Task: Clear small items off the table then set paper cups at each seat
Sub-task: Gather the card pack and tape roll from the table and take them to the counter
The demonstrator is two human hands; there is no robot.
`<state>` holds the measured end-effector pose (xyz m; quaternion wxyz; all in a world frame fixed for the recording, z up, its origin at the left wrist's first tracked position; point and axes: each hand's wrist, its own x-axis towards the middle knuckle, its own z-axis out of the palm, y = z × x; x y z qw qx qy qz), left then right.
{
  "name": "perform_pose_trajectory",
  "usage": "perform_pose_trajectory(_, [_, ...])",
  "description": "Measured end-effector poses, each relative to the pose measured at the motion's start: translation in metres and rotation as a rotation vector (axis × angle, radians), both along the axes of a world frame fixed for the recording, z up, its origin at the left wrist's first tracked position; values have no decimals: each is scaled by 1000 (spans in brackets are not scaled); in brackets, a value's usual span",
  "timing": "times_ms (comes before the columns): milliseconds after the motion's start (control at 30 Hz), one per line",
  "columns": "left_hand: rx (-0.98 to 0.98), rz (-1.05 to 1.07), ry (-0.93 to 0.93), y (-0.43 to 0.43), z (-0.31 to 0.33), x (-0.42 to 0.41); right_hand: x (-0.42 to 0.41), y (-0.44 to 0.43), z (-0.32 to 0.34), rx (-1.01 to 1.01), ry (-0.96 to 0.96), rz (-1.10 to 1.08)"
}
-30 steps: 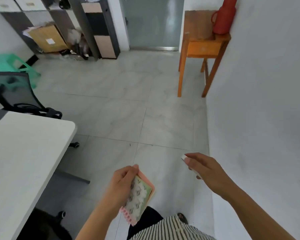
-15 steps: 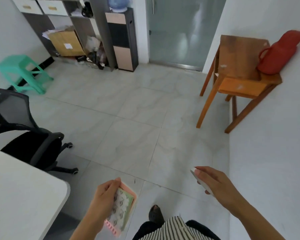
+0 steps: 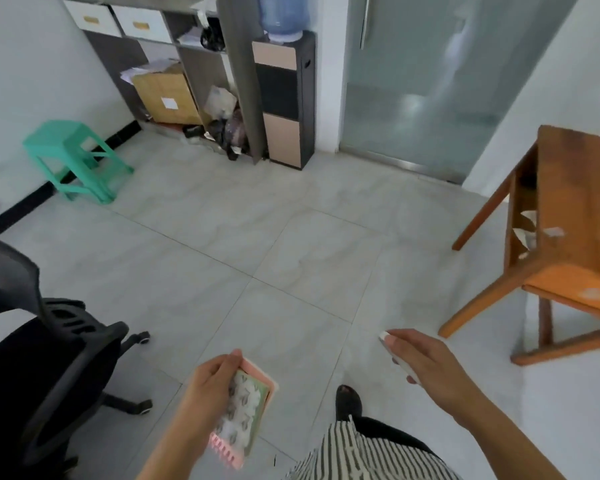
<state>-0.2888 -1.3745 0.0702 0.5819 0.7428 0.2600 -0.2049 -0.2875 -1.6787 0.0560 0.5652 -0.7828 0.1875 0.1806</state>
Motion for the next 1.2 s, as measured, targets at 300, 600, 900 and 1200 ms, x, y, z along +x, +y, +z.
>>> perform_pose_trajectory(300, [-60, 226, -68, 41, 20, 177, 278, 75, 33, -12, -51, 357])
perform_pose_trajectory(600, [-60, 440, 32, 177, -9, 348, 474, 180, 9, -22, -26, 317])
perform_pose_trajectory(900, [-32, 398, -21, 281, 13, 564, 650, 250, 25, 5, -44, 169])
perform_pose_trajectory(1200, [-67, 426, 4, 338, -2, 785, 888, 355, -6, 25, 6, 310])
